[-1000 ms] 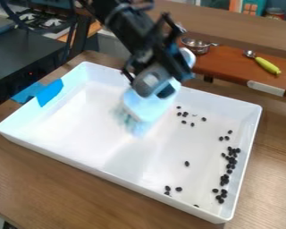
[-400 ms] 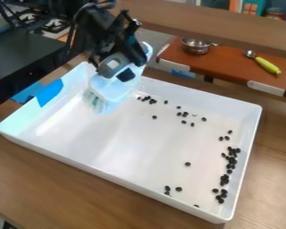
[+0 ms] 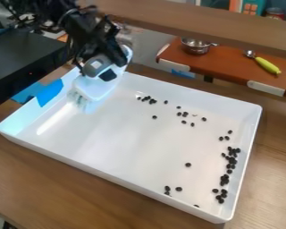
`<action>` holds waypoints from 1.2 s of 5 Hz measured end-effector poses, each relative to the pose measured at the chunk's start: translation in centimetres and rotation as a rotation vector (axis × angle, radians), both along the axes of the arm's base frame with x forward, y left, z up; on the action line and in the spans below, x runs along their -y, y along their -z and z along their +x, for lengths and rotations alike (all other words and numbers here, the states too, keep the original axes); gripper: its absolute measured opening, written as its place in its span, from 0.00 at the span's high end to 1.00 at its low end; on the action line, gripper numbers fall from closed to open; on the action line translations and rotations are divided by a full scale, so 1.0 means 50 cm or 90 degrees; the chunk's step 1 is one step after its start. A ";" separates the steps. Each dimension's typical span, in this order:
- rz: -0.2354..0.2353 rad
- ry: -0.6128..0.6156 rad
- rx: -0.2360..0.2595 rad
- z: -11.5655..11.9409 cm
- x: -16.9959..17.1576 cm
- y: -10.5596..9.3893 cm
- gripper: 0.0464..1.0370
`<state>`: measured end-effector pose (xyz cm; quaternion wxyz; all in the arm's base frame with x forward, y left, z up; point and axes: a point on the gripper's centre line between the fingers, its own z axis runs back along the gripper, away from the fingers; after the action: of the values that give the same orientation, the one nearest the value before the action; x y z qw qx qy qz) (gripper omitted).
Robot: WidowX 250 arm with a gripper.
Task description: Sweep into pile
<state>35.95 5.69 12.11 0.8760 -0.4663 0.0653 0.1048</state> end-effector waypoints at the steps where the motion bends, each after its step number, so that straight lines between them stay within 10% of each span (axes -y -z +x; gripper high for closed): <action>1: 0.008 -0.007 -0.002 0.008 -0.019 0.009 0.57; 6: 0.049 -0.040 -0.001 0.084 0.002 0.077 0.57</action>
<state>40.17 5.57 8.26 0.8896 -0.4339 0.0471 0.1348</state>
